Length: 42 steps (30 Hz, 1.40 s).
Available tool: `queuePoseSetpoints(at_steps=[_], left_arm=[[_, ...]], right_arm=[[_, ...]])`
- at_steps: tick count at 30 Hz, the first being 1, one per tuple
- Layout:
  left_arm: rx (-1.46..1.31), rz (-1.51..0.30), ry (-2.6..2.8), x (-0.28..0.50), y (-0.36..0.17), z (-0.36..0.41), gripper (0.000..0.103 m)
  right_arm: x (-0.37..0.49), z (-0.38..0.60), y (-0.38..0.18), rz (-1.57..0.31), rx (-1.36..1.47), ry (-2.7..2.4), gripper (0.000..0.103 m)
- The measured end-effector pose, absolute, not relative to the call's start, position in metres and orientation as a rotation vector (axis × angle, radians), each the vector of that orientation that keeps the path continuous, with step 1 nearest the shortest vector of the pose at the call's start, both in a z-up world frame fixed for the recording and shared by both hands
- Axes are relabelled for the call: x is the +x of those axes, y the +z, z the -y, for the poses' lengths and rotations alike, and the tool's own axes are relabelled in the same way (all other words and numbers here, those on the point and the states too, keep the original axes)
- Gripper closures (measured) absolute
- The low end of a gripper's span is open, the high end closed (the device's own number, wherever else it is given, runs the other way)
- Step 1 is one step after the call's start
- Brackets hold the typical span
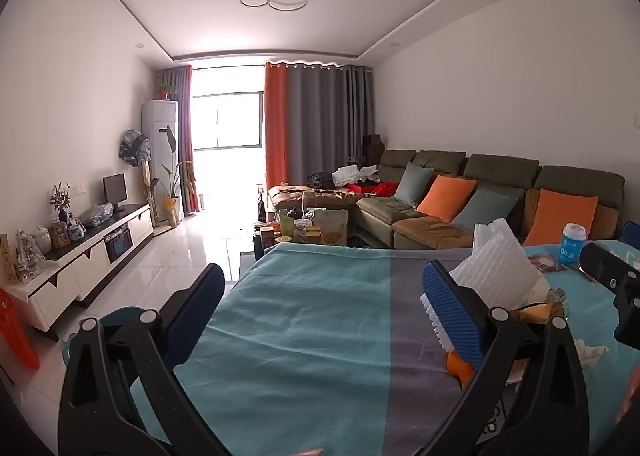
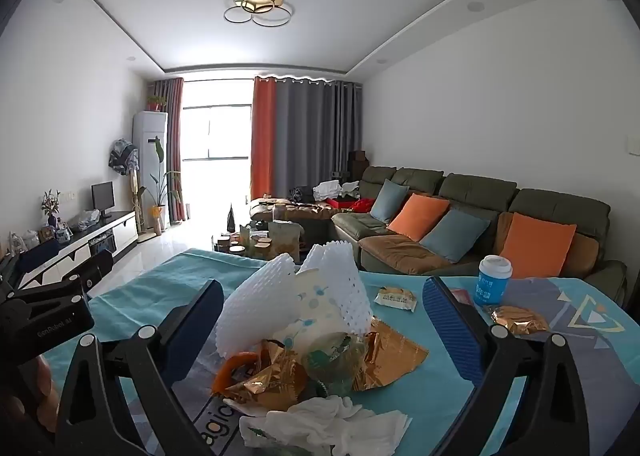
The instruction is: Collect trash
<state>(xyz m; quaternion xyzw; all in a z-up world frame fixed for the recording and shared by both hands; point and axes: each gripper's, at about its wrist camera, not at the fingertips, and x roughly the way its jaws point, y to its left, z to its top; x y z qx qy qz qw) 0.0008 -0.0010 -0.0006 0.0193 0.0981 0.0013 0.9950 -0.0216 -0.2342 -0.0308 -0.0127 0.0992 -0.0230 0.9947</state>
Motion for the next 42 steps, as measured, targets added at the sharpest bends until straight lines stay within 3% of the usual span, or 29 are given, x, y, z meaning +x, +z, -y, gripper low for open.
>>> queuePoseSetpoints(at_steps=[42], left_arm=[[0.023, -0.132, -0.034, -0.021, 0.008, 0.001, 0.006]], right_arm=[[-0.025, 0.235, -0.026, -0.162, -0.017, -0.048, 0.007]])
